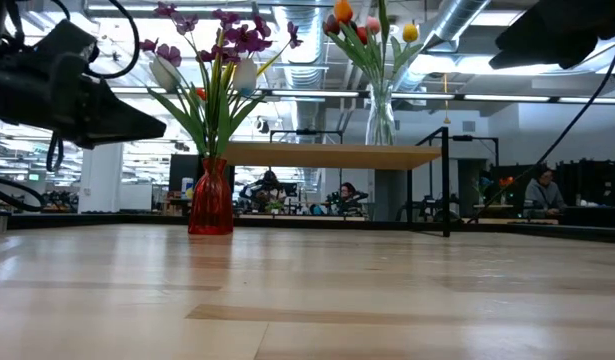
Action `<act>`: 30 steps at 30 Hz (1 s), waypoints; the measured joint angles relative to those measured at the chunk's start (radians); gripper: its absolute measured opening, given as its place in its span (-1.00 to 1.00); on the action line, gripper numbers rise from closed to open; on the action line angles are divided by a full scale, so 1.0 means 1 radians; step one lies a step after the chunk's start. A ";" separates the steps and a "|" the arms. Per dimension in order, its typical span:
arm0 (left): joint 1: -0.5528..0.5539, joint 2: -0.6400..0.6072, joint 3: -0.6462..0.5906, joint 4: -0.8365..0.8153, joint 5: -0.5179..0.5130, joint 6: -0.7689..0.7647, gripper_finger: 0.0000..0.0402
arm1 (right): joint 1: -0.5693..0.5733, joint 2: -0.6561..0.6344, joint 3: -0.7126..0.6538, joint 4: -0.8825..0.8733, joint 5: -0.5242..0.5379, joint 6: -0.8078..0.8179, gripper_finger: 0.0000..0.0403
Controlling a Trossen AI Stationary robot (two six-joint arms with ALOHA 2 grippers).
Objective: Pick and place flowers into a vace then onto a shelf
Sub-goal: Put the red vase filled with flowers on the shelf
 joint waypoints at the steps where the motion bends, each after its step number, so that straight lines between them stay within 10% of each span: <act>1: 0.006 0.000 0.000 0.000 0.001 -0.001 -0.54 | -0.001 0.000 0.000 0.000 0.000 0.000 0.37; 22: 0.097 0.018 0.021 -0.032 0.222 0.005 -0.32 | -0.001 -0.003 0.000 -0.009 0.003 -0.021 0.37; 30: 0.092 0.136 0.021 -0.036 0.179 -0.238 -0.17 | -0.001 -0.003 0.000 -0.014 0.000 -0.020 0.37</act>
